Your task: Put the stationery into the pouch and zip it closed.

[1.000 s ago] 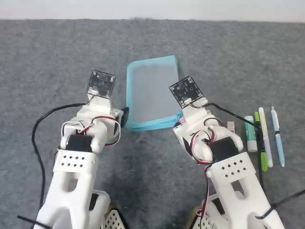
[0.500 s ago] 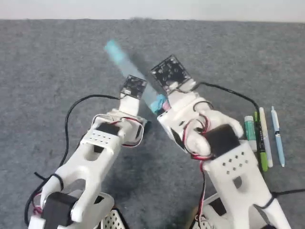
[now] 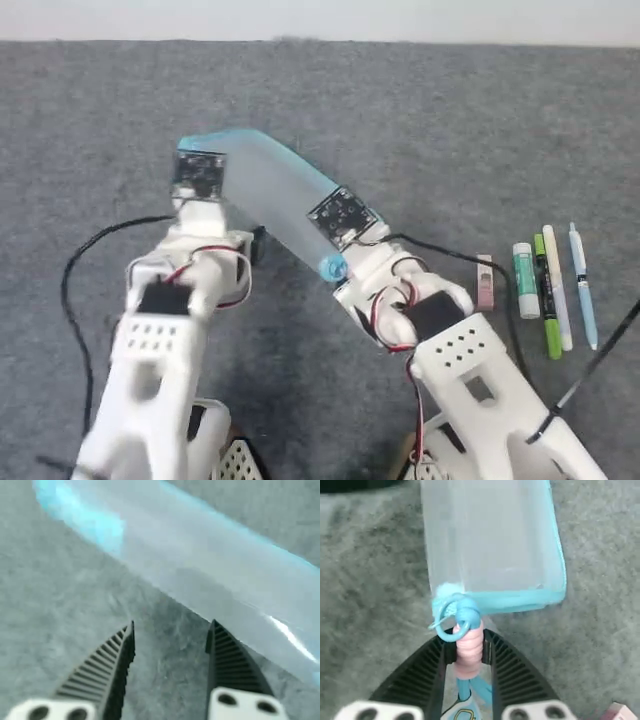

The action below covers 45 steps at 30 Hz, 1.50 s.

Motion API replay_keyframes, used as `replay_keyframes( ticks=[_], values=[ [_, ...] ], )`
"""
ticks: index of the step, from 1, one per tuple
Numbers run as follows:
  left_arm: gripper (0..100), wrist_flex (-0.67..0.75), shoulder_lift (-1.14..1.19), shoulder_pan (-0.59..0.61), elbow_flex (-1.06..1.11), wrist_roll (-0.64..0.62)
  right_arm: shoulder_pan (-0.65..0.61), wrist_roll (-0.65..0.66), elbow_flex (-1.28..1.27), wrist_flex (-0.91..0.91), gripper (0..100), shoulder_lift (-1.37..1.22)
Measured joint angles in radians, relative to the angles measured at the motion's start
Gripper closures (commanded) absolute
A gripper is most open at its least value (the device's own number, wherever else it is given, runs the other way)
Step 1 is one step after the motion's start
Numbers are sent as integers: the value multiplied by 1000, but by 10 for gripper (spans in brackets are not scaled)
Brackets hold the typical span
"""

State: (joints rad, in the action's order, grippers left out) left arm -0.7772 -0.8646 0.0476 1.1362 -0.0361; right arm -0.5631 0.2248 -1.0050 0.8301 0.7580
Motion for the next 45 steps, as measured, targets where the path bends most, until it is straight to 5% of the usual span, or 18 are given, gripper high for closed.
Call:
replay_keyframes(
  ticks=[8,22,45],
  values=[
    [683,-117,-350,-141,95,71,117,2,77,48,993,-21],
    [682,-121,-388,-215,157,69,123,6,86,190,993,336],
    [645,-178,-393,-315,95,40,23,-66,327,209,993,-21]
  ],
)
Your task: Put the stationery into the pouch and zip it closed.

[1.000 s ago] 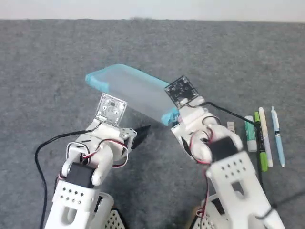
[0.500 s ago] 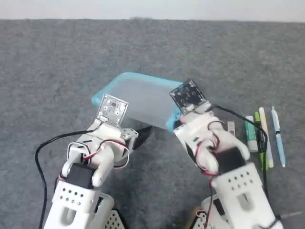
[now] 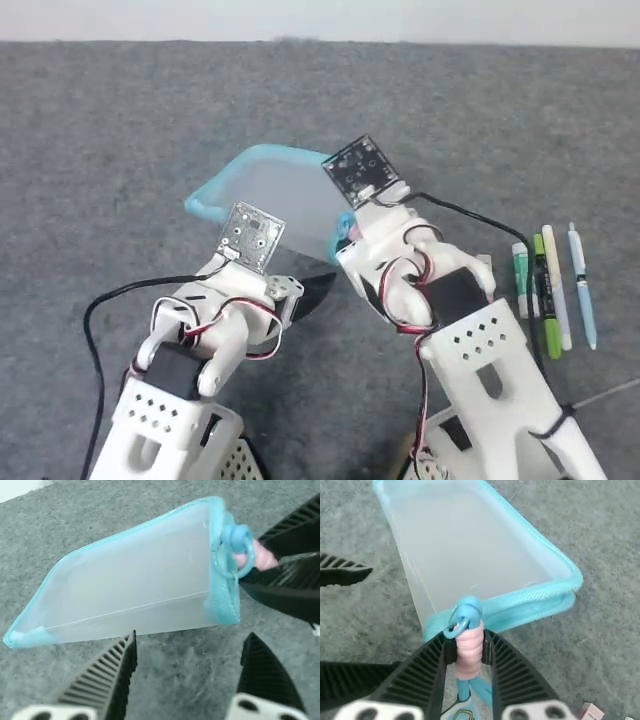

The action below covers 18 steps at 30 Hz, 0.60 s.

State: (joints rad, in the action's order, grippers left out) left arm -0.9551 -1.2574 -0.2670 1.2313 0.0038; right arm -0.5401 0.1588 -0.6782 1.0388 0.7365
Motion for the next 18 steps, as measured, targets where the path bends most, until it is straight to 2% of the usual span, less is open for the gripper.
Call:
replay_keyframes(
  ticks=[6,9,18],
  values=[
    [628,6,0,0,0,0,-3,0,0,0,993,0],
    [628,57,0,2,0,0,-20,-3,0,0,993,0],
    [651,153,0,98,43,6,-49,-6,2,18,993,0]
  ],
)
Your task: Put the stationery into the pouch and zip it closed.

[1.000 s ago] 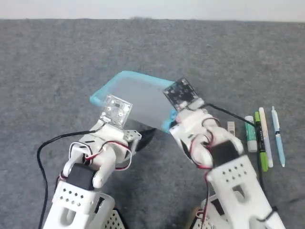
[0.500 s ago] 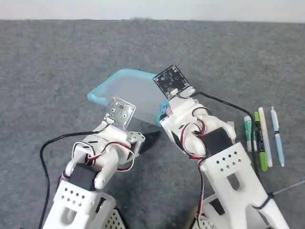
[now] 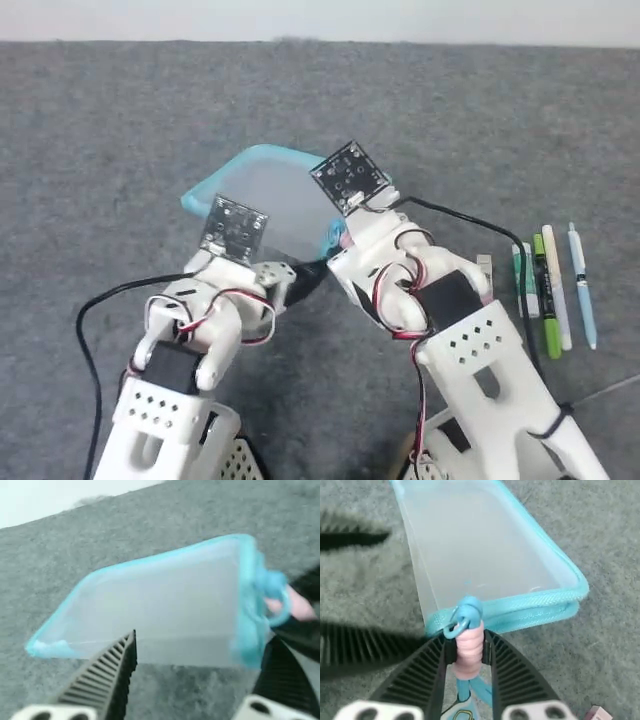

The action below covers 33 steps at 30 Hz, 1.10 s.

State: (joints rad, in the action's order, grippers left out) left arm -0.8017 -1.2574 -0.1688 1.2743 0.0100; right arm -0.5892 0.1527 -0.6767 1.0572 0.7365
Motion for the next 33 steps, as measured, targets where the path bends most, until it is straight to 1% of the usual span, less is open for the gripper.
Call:
replay_keyframes(
  ticks=[5,14,20,24,28,33],
  values=[
    [656,6,0,57,0,3,0,2,0,8,993,0],
    [656,6,0,71,0,3,8,2,0,17,993,0],
    [655,-57,-5,-51,0,28,8,2,0,17,993,0],
    [656,-61,-77,-63,14,34,8,2,0,17,993,0],
    [658,-60,-94,-63,32,34,8,2,0,20,993,0],
    [659,8,-94,-63,86,60,8,2,0,66,993,0]
  ],
)
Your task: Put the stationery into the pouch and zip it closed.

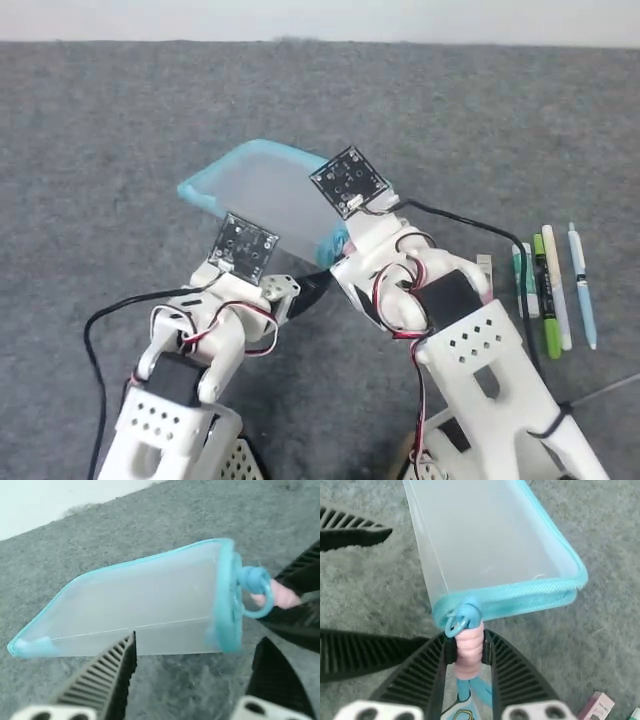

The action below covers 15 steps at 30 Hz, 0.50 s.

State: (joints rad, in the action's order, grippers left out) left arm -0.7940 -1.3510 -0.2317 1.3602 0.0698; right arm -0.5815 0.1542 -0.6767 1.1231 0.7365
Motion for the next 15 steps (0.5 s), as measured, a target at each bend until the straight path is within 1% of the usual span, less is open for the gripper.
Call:
replay_keyframes(
  ticks=[3,10,15],
  values=[
    [659,49,48,25,0,2,0,0,0,2,993,0],
    [659,155,281,77,-23,5,-17,0,0,20,993,0],
    [659,175,307,126,-38,5,3,20,-2,20,993,0]
  ],
)
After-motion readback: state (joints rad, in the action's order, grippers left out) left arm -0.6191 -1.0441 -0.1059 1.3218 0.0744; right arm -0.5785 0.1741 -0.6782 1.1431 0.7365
